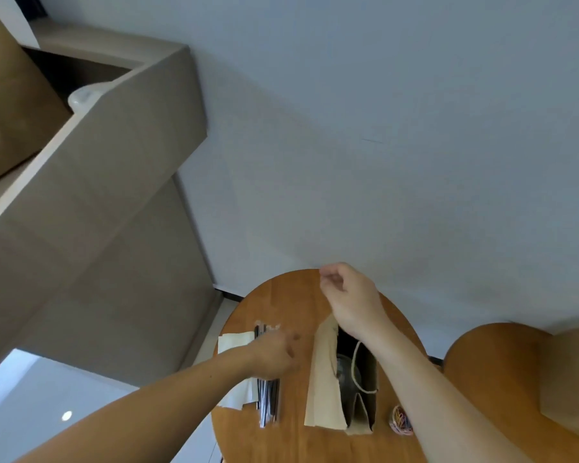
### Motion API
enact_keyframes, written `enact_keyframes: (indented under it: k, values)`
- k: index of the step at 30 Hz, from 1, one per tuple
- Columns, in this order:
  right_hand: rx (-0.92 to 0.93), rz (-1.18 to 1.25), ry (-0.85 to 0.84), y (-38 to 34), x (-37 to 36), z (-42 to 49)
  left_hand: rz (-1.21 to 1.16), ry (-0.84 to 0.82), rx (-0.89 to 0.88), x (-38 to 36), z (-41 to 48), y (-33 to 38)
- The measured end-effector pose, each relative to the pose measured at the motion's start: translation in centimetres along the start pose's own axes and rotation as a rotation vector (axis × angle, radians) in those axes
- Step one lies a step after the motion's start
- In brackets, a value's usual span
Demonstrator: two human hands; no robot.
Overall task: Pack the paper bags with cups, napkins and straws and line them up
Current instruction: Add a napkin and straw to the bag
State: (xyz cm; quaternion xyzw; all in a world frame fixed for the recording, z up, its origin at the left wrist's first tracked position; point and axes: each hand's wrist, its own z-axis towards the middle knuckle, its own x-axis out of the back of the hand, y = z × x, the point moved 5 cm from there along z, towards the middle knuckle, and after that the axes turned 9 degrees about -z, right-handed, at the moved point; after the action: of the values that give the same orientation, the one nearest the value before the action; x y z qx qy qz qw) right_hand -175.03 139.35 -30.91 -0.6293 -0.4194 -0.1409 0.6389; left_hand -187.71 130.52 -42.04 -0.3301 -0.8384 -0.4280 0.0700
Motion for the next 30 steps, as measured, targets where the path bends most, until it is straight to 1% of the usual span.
enact_keyframes:
  k: [3, 6, 10, 12, 16, 19, 23, 30]
  values:
    - [0.012, 0.024, -0.123, -1.8, -6.5, 0.1, -0.058, 0.177, 0.077, 2.7, -0.8, -3.4]
    - [-0.103, 0.033, -0.236, -0.9, -13.4, 0.2, -0.103, 0.269, 0.203, 4.6, -1.7, -7.6]
    - [-0.26, -0.031, -0.393, 3.0, -21.7, 0.6, -0.174, 0.346, 0.32, 6.2, -2.0, -12.5]
    - [-0.372, -0.033, -0.399, 5.4, -25.1, 0.7, -0.199, 0.36, 0.349, 6.4, -1.7, -14.4]
    - [-0.552, -0.119, -0.402, 9.6, -30.8, 0.3, -0.24, 0.353, 0.41, 5.6, -0.9, -17.7]
    - [-0.645, -0.182, -0.429, 11.3, -34.3, -0.8, -0.268, 0.343, 0.448, 4.8, -1.1, -19.5]
    - [-0.647, -0.28, -0.379, 12.6, -36.5, -1.2, -0.279, 0.339, 0.484, 3.8, -1.4, -21.1]
    - [-0.549, -0.436, -0.344, 12.6, -36.1, -0.7, -0.284, 0.324, 0.473, 3.1, -0.6, -21.5]
